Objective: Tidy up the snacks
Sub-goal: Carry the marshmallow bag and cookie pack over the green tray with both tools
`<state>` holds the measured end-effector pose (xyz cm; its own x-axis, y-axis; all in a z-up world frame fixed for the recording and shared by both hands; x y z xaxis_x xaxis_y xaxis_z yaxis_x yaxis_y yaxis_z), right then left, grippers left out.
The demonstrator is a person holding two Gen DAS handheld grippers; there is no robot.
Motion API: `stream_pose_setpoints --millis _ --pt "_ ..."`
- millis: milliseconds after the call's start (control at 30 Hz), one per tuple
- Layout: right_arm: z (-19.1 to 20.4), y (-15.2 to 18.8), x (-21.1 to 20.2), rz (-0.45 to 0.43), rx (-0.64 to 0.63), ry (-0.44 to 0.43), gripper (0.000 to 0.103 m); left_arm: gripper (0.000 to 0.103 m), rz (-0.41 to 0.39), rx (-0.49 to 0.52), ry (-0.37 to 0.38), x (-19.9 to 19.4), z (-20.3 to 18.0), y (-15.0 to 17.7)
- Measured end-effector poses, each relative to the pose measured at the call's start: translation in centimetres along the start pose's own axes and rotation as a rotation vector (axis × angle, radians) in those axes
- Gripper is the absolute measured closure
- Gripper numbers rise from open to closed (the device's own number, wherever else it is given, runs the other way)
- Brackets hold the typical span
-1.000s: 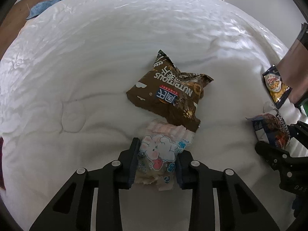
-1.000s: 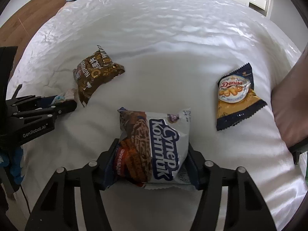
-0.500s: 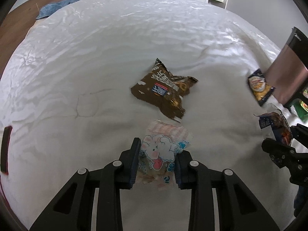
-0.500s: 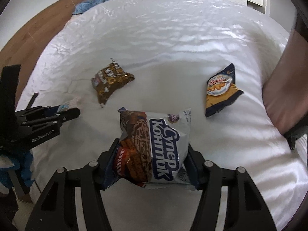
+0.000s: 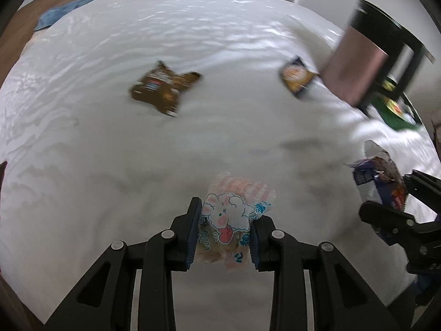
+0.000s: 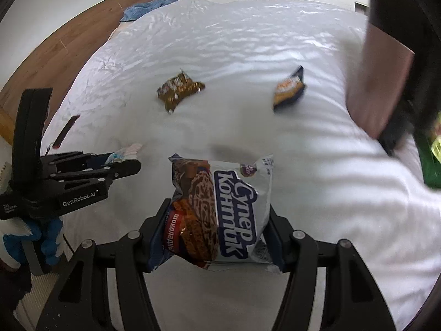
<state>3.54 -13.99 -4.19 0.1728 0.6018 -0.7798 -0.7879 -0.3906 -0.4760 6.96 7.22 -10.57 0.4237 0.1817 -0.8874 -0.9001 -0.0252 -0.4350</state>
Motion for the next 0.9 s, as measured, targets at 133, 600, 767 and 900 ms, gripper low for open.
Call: stream_pose_setpoints --millis 133,600,767,900 --pt "-1.2 2.9 -2.7 -0.014 0.022 0.016 0.0 0.076 0.0 0.05 0.029 -1.8 -3.3 1.4" --pt "-14.0 11.4 -17.7 -0.186 0.215 0.186 0.0 0.076 -0.023 0.248 0.046 -5.8 -14.6 1.6" --pt "-18.9 11.8 -23.1 -0.273 0.263 0.248 0.0 0.076 -0.07 0.34 0.083 -8.3 -21.5 -0.8" --pt "-22.9 10.5 -27.3 -0.343 0.282 0.302 0.0 0.076 -0.122 0.401 0.126 -10.3 -28.0 -4.1"
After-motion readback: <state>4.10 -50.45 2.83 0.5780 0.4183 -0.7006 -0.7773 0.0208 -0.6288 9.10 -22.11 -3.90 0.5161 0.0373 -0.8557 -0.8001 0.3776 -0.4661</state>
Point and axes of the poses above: each gripper's, at about its wrist camera, not at the fingertips, and x roughly the way its jaws point, z to its left, y to its underside, the point moved 10 cm from there along x, roughly the way its jaws point, and after that the axes turned 14 degrees about -y, right-handed, at the moved point
